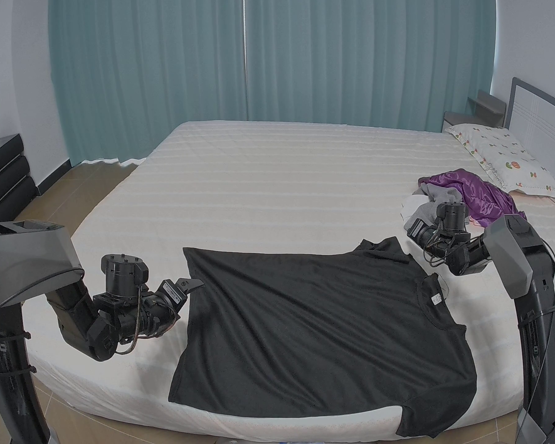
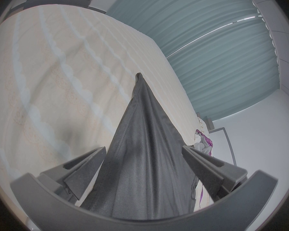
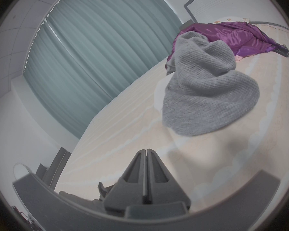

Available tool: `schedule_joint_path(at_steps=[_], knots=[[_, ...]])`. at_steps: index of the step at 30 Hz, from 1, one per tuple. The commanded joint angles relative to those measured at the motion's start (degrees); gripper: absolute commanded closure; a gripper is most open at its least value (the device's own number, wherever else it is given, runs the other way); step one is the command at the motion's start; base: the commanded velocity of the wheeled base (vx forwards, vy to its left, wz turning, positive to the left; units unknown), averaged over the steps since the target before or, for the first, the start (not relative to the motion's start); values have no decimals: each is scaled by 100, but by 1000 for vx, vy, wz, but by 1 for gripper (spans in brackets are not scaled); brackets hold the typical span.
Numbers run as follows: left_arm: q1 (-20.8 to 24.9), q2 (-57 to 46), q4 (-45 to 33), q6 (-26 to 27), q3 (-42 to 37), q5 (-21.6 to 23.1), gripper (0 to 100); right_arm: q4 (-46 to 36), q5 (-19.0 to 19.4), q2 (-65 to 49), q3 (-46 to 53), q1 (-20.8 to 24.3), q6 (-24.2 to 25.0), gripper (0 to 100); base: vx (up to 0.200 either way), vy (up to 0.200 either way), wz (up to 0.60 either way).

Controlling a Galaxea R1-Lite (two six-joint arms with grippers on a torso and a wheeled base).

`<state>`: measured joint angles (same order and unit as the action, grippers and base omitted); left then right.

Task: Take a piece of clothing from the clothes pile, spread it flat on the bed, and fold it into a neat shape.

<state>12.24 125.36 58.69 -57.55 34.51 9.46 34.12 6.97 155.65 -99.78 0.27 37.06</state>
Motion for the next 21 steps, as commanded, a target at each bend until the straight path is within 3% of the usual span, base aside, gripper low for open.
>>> schedule_joint_path(at_steps=[1,2,3,8,17,18,21], knots=[[-2,42,3,-2,3,3,0,-11,6,9,-24,-80,29,100,0,0,0],[-2,42,3,-2,3,3,0,-11,50,-105,161,-71,29,100,0,0,0],[-2,42,3,-2,3,3,0,-20,85,-193,301,-62,29,0,0,0,0],[-2,42,3,-2,-6,3,0,-55,542,-500,670,26,29,0,0,0,0],[-2,42,3,-2,-6,3,0,-90,560,-254,749,281,-164,0,0,0,0],[7,42,3,-2,-6,3,0,-99,560,-228,758,290,-234,100,0,0,0],[-2,42,3,-2,-6,3,0,-195,560,-167,785,316,-489,100,0,0,0]])
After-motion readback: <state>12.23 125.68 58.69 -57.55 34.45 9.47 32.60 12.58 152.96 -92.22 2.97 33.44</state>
